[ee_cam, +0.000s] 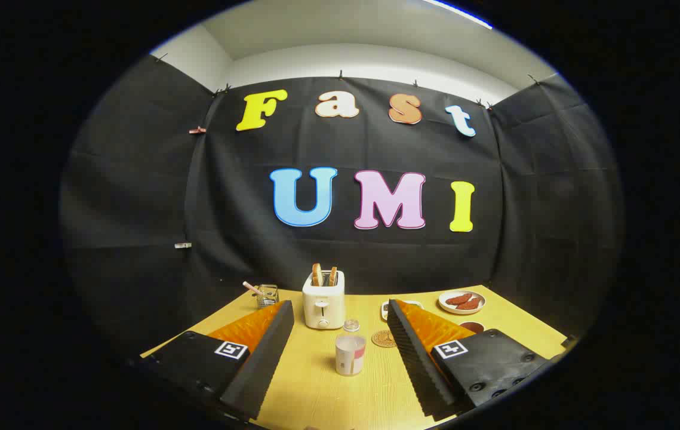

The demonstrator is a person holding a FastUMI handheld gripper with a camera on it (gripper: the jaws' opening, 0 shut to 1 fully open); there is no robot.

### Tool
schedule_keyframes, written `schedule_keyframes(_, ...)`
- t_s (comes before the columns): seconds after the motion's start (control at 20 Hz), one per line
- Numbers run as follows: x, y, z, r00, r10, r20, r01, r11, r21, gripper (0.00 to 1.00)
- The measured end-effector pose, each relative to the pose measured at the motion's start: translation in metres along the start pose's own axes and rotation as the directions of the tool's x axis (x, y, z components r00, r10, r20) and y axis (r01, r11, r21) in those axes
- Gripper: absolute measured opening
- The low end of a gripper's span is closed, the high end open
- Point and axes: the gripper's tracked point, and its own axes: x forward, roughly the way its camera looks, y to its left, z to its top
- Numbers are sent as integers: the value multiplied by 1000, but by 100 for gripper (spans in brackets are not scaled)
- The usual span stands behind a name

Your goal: Take the bottle from table, then pour the juice into the cup, finally place the bottle on the coaster

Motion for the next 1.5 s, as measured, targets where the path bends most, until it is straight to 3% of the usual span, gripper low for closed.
schedule_keyframes(0.15,-6,-7,7,999,-26,28,25,998,59,97)
schedule_keyframes(0.8,-16,-14,-18,998,-46,-45,46,999,-15,99)
schedule_keyframes(1.05,-8,-11,-26,997,-28,-72,22,996,-83,99)
schedule_keyframes(1.5,19,-8,-55,991,-61,-121,54,997,-61,97)
